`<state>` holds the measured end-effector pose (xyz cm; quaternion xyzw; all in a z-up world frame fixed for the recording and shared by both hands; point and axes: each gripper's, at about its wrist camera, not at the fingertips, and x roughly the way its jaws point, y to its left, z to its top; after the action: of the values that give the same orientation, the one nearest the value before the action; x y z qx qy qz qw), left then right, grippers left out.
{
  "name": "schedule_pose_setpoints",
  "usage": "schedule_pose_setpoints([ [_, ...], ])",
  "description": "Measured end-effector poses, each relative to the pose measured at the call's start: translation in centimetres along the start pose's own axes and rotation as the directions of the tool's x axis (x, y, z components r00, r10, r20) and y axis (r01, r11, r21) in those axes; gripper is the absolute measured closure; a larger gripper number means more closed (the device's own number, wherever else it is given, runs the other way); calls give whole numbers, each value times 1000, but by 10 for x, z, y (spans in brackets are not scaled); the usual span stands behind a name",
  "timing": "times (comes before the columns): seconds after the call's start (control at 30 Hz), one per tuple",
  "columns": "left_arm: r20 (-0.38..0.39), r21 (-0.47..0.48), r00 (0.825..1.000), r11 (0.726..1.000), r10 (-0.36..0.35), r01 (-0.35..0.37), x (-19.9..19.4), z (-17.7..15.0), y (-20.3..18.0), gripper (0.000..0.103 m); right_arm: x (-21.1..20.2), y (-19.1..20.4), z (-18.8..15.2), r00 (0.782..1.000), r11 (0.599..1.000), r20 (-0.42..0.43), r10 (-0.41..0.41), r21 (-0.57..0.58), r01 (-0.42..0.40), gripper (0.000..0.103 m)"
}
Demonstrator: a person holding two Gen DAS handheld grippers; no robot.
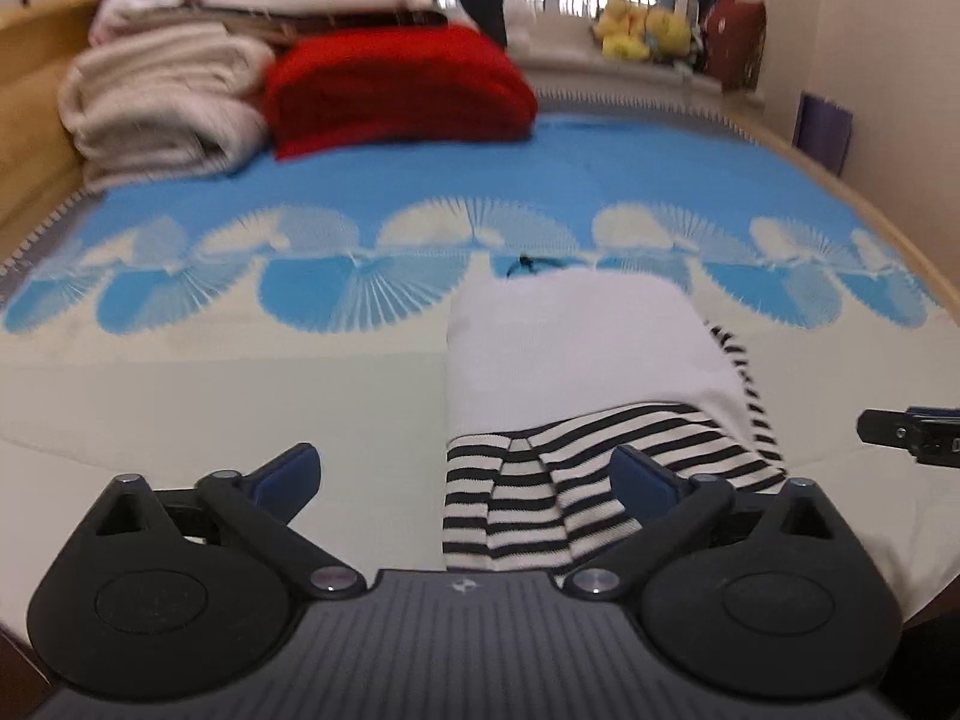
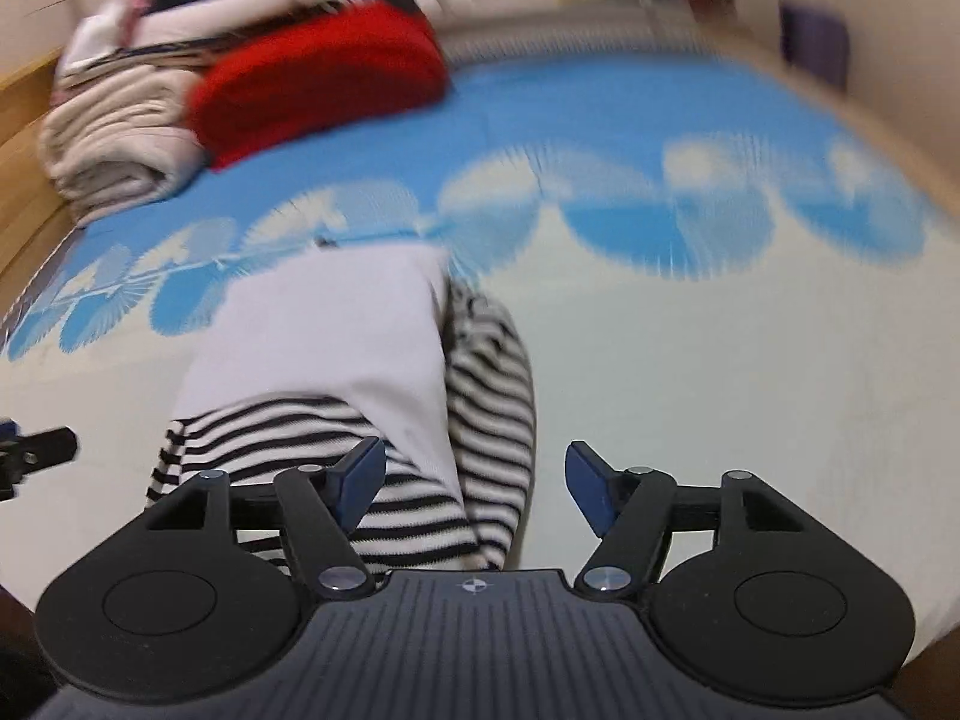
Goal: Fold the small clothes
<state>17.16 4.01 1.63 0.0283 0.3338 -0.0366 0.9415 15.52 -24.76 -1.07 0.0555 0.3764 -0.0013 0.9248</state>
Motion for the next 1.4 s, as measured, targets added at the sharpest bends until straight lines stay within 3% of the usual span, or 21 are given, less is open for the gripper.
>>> schedule_pose_setpoints([
  [0.1, 1, -35, 1000, 999, 7, -7, -31, -15, -9, 1, -22, 10, -10, 999, 999, 37, -9, -51, 11, 20],
  [0.27, -128, -69, 991, 996, 46, -55, -64, -60, -14, 1, -57, 20, -47, 998, 995, 67, -9, -100, 16, 16],
  [0.43, -143, -84, 990, 996, 0, -12, -87, -95, -25, 1, -91, 31, -78, 998, 993, 55, -34, -110, 40, 11],
  [0.5, -127, -54, 992, 999, -7, 0, -87, -97, -35, 1, -98, 38, -85, 997, 991, 74, -25, -129, 34, 6],
  [0.6, -97, -30, 995, 999, 36, -39, -76, -94, -43, 1, -94, 48, -89, 995, 980, 79, -59, -186, 73, 6],
  [0.8, -167, -75, 986, 996, 28, -41, -47, -95, -37, 1, -80, 55, -85, 998, 988, 47, -46, -142, 52, 6],
  [0.97, -160, -105, 987, 994, 16, -33, -47, -94, -31, 1, -66, 59, -89, 998, 987, 11, -54, -152, 55, 6],
  [1.4, -149, -94, 989, 995, -2, -12, -49, -95, -34, 1, -69, 70, -90, 1000, 987, 30, -6, -162, 10, 6],
])
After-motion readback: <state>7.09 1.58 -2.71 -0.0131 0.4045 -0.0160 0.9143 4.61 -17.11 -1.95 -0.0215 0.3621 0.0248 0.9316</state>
